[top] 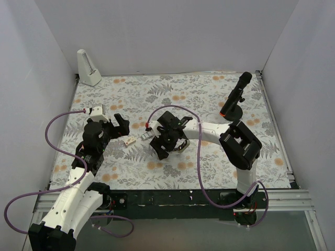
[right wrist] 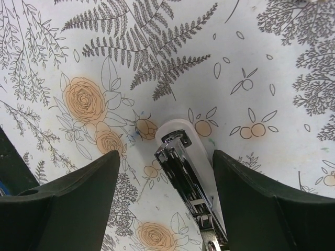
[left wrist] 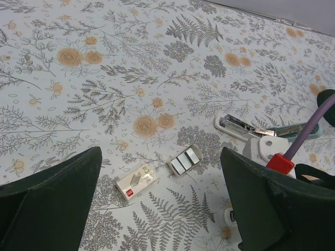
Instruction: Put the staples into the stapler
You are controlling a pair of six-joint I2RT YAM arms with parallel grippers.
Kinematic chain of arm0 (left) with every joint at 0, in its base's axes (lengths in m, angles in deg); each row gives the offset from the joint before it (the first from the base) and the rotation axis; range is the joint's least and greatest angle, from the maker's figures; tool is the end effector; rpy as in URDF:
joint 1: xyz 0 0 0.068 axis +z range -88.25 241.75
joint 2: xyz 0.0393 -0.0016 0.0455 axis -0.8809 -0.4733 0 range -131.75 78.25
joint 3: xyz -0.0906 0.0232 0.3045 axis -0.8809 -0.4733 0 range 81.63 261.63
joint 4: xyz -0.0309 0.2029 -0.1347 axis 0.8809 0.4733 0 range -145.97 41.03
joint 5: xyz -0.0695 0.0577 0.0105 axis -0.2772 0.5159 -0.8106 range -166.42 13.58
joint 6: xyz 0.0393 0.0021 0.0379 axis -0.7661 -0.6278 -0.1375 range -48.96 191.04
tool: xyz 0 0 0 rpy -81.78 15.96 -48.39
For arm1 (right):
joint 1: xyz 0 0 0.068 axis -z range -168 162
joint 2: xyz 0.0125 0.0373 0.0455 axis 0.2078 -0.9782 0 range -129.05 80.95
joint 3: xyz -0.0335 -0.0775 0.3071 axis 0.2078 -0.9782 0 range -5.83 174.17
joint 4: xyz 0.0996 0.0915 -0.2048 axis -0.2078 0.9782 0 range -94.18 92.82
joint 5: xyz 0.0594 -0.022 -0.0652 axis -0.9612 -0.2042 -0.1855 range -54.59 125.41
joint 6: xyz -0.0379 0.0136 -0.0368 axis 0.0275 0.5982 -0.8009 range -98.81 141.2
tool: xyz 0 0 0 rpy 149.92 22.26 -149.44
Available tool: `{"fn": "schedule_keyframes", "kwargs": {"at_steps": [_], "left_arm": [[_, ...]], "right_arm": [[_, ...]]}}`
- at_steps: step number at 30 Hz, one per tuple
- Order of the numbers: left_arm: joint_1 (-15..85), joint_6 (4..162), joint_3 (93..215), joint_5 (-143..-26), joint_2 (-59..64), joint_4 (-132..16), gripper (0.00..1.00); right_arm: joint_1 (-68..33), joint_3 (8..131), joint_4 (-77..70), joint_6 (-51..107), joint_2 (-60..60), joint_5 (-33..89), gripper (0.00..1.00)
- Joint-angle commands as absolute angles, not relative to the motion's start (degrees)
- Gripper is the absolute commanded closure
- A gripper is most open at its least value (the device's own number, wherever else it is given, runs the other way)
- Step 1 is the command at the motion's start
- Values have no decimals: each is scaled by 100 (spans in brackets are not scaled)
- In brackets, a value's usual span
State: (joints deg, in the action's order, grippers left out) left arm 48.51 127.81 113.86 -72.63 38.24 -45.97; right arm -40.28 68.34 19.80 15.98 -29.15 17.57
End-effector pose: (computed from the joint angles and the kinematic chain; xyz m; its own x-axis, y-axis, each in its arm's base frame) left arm 0.1183 -0.0254 0.3083 -0.3028 -0.7862 -0.5387 -0.1569 0.5986 -0.7855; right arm 0.2366 0.3241 0.2262 -0.4503 -0.7235 -0.5232 -0.8915 0.3968 0.2185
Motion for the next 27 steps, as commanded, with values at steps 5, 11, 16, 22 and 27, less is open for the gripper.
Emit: {"fn": "schedule_keyframes", "kwargs": {"at_steps": [5,11,16,22,27], "left_arm": [[4883,12720,11354,-7299,3870,-4656,2],[4874,12781,11371,-7325,3765,-4612,2],[4874,12904,11415,-7465,3624,-4595,2],[4883,13063,11494,-7466,3378,-4533,2],[4883,13159,11512,-7545,3238,-4524,2]], "right_arm": [[-4188,6773,2517,1408,-2777,1678,20],[-4197,6984,2552,1381,-2654,1722,20],[-4197,7291,2351,1495,-2233,1959,19],[-4197,7363,1648,1873,-1688,2960,17],[-4136,7214,1235,2355,-1249,4445,9]]}}
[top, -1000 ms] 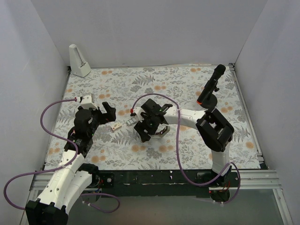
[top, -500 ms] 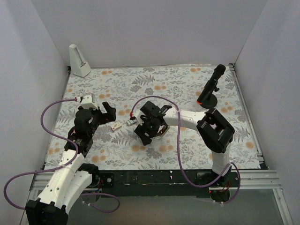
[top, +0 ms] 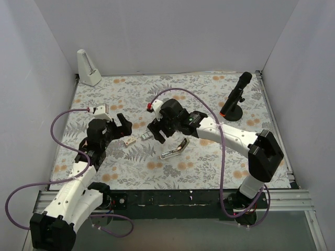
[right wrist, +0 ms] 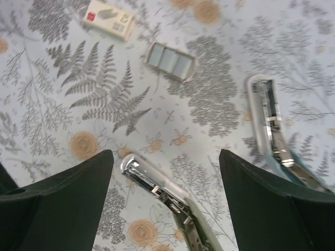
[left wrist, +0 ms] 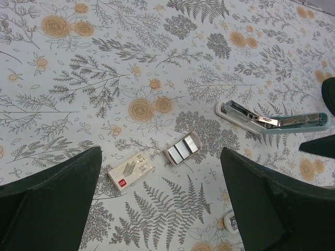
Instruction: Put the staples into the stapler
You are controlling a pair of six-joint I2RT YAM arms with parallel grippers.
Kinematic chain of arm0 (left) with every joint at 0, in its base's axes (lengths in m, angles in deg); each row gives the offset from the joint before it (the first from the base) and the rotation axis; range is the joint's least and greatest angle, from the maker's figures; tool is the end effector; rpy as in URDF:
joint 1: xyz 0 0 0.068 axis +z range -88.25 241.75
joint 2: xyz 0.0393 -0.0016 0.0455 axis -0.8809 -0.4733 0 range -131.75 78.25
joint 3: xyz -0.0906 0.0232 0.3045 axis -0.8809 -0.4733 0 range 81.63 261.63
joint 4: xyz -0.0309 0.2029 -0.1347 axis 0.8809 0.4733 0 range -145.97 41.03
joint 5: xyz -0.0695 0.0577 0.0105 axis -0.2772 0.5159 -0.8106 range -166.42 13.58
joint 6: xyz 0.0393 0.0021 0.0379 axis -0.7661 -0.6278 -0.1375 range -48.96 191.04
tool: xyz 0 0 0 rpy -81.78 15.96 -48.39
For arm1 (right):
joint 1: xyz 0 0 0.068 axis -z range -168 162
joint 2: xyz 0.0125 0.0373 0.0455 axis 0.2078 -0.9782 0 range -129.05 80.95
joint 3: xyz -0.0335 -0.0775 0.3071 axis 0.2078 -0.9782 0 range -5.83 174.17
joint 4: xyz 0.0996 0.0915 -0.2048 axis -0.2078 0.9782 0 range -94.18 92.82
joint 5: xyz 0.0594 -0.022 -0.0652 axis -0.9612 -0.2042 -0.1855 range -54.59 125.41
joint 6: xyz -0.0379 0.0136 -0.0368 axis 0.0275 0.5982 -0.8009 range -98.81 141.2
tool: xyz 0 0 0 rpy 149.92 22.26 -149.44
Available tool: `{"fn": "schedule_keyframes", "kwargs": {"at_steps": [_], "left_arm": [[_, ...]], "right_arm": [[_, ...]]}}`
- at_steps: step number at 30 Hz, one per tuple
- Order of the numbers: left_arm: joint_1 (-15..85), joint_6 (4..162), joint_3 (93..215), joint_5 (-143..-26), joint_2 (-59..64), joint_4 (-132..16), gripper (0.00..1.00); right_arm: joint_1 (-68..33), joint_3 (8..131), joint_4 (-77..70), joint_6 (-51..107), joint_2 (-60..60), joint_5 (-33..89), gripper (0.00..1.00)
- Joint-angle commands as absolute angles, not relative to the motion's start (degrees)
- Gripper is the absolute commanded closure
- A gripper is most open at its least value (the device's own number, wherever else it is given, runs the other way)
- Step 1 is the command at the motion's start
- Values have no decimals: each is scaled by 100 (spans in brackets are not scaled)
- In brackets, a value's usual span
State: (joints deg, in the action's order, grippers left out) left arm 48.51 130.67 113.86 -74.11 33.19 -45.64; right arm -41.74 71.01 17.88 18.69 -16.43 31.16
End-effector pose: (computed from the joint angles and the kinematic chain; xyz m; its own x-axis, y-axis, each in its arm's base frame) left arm 0.1342 -0.0302 0.2980 -0.3599 -0.8010 -0.4785 -0.2328 0.5737 -0.7853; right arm 0.2201 0.3045 0.3233 -0.3635 -0.5692 -0.7375 -0.8531 0.5215 0.0180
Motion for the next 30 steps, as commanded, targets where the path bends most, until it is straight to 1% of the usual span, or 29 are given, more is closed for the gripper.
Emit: {"fn": "schedule_keyframes", "kwargs": {"at_steps": [1,4,9,10,12,13,16,18,20,22,26,30], "left_arm": [[4874,13212,11521,-7580,3194,-4533,2],[4874,13465,11643,-7816,2922,-4463,2],[4813,14204,11968,-8142,2324,-4218,2],[4752,14310,12100,-8125,2210,-4165,2],[4481,14661,12258,-7985,1841,-3981,3],[4348,14767,12433,-7715,1727,-3910,4],[3768,15084,12863,-6959,1164,-3637,6],[3426,15320,13049,-6720,726,-3445,9],[3223,15479,13286,-6675,470,-3399,14],[3108,15638,13392,-6719,144,-3382,15],[2739,15734,13621,-6719,-330,-3390,16],[2598,15831,13648,-6649,-665,-3399,16]], "right_arm": [[-4118,7152,1095,2435,-1161,4795,9],[-3899,6845,874,2743,-800,5201,6],[-3258,6195,523,3068,-55,5791,6],[-3152,5898,461,3138,70,5835,6],[-2915,5624,242,3174,455,5905,6],[-2853,5335,171,3174,588,5940,6],[-2659,4999,13,3139,966,6203,7],[-2571,4657,-84,3104,1212,6283,7],[-2545,4332,-312,3078,1371,6310,7],[-2510,4155,-522,3042,1547,6336,7],[-2448,3865,-682,2972,1714,6362,8],[-2360,3698,-744,2937,1785,6336,8]]}}
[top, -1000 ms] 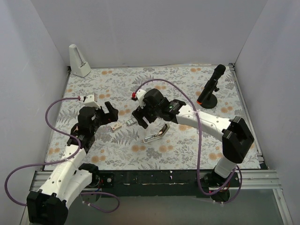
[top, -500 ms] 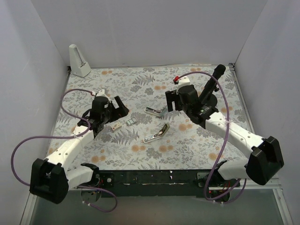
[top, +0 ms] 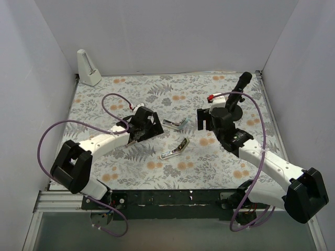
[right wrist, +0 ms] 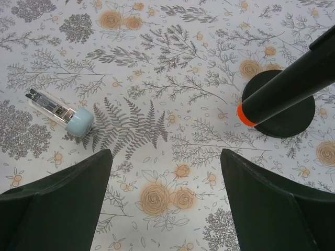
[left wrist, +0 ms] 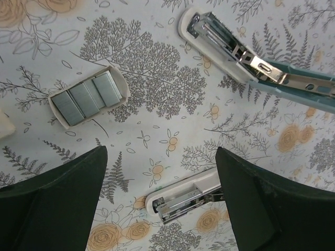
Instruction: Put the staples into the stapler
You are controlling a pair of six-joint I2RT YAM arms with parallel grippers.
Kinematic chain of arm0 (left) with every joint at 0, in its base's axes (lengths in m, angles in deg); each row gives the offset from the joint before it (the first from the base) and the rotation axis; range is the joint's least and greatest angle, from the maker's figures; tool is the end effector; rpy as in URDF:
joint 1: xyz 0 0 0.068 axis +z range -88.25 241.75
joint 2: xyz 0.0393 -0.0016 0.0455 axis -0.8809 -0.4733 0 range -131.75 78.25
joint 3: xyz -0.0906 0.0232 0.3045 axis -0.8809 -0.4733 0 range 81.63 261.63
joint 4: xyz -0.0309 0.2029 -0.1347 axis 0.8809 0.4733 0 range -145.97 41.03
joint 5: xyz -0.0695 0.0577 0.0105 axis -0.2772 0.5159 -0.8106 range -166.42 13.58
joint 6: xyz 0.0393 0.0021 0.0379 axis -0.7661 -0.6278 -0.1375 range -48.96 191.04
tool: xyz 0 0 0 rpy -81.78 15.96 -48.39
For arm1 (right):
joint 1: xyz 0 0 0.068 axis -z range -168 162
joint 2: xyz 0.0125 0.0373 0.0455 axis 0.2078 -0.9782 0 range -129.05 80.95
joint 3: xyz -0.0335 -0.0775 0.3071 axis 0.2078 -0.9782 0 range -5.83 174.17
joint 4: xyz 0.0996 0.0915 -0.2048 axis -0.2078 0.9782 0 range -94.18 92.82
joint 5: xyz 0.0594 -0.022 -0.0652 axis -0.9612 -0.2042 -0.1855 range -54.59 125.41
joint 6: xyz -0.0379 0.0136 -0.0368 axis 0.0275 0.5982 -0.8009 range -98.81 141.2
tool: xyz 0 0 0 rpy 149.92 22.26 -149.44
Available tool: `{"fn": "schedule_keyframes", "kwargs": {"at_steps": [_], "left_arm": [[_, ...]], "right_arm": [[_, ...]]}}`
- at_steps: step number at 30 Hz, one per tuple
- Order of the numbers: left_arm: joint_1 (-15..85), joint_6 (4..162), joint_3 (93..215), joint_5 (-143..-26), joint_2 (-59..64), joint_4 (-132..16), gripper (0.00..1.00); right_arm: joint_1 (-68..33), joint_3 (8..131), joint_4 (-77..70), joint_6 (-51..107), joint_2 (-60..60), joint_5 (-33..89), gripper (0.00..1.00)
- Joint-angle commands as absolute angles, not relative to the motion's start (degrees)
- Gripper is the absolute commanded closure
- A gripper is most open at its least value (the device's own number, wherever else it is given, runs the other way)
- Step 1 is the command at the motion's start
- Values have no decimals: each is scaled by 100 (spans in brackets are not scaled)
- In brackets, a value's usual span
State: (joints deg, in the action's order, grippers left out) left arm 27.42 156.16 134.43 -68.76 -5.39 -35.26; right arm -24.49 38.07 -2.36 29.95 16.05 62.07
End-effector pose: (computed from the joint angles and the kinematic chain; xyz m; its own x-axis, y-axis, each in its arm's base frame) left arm 0.2344 -0.1543 0.2709 -0.5438 -0.8245 -0.1568 -0.6026 0.5136 -0.6107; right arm 0.1872 0.1180 0.3281 -0.3386 -0.0812 -0.9374 -0.1492 0.9883 -0.0318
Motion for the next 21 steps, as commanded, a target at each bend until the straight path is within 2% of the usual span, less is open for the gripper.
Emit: {"fn": "schedule_keyframes", "kwargs": {"at_steps": [1,21], "left_arm": [[2598,15840,13639,-6649,-752,-3417,17],[2650,15682,13534,-5823,-1368,-3531,19]], "right_arm": [[-2351,3680,-752,2937,1785,6319,8],[-2237,3460,-823,2919,1960,6169,9]]}}
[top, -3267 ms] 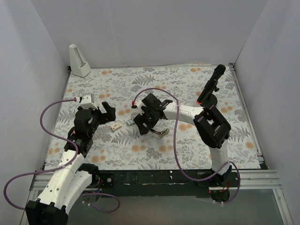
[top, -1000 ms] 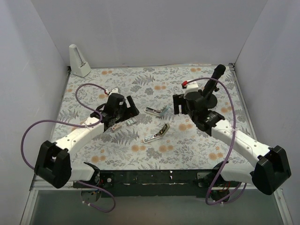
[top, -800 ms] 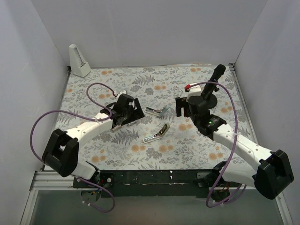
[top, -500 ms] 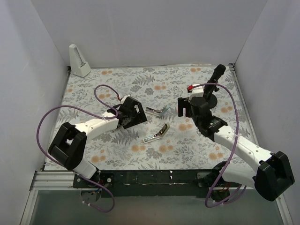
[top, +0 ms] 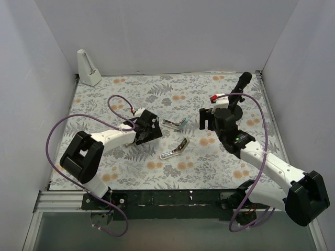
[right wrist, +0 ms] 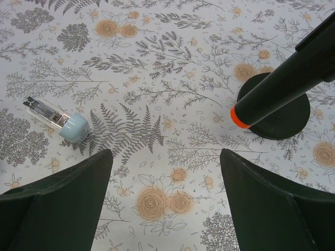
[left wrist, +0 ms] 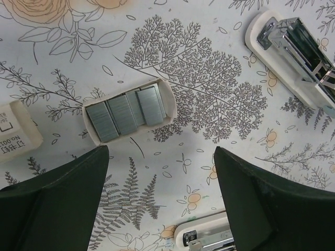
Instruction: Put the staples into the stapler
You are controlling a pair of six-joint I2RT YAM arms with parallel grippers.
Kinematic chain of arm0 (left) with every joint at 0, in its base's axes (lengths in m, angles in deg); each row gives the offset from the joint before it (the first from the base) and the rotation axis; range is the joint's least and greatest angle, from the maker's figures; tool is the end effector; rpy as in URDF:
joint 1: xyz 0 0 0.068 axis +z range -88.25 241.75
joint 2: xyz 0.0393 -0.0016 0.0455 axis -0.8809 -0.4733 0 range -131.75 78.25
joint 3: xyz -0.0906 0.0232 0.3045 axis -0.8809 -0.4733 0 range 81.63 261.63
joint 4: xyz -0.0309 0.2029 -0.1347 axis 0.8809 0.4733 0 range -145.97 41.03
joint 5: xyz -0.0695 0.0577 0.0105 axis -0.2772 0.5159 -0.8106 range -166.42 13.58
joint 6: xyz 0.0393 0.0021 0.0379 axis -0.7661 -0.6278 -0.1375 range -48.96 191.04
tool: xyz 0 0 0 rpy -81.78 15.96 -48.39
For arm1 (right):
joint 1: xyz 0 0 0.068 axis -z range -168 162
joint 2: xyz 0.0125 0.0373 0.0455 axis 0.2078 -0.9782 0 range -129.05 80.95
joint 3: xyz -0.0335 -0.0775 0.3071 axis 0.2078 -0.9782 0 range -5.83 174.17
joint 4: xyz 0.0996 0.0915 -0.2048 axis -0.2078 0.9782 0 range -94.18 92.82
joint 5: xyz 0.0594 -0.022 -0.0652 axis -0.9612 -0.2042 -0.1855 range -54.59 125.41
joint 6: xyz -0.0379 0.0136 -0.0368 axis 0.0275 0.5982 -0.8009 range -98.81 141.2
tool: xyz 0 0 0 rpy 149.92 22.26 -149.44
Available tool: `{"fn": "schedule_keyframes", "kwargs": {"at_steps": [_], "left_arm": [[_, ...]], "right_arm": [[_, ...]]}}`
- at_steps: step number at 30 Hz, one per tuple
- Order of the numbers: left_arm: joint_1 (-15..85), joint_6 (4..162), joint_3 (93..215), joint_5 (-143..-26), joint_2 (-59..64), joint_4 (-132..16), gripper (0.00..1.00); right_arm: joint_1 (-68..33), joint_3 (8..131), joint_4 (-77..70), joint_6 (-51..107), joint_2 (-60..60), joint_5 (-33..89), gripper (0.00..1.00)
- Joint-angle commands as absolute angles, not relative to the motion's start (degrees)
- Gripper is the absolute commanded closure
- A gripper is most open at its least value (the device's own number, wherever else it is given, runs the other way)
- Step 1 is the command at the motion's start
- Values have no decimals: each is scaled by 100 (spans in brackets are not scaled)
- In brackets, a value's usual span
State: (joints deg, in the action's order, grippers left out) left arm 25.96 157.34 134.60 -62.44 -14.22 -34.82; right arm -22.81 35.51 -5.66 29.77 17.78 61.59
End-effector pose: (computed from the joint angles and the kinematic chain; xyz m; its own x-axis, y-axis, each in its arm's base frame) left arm 0.2494 -0.1690 0.2300 -0.5161 -0.8217 -0.2417 -0.6751 0.5639 -0.4756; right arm 0.1846 0.1086 0.3248 -0.3082 -0.0513 -0.9499 -0.1281 0.9917 -0.0120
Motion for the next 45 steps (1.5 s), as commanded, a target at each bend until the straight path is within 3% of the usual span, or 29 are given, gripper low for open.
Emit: {"fn": "schedule_keyframes", "kwargs": {"at_steps": [1,27,30,36,45], "left_arm": [[2668,15647,13534,-5796,-1368,-3531,19],[3204,15304,14219,-5708,-1492,-3128,16],[3099,15348,14350,-5638,-1430,-2741,21],[2862,15392,14535,-5550,-1561,-2266,47],[2800,15313,14948,-5559,-1922,-2151,65]], "right_arm": [[-2237,3451,-823,2919,1960,6169,9],[-2202,3538,-692,2919,1944,5967,9],[-2202,3548,-707,2937,1820,5853,9],[-2202,3425,-849,2902,1838,5651,10],[-2202,3416,-823,2928,1785,5484,11]]}}
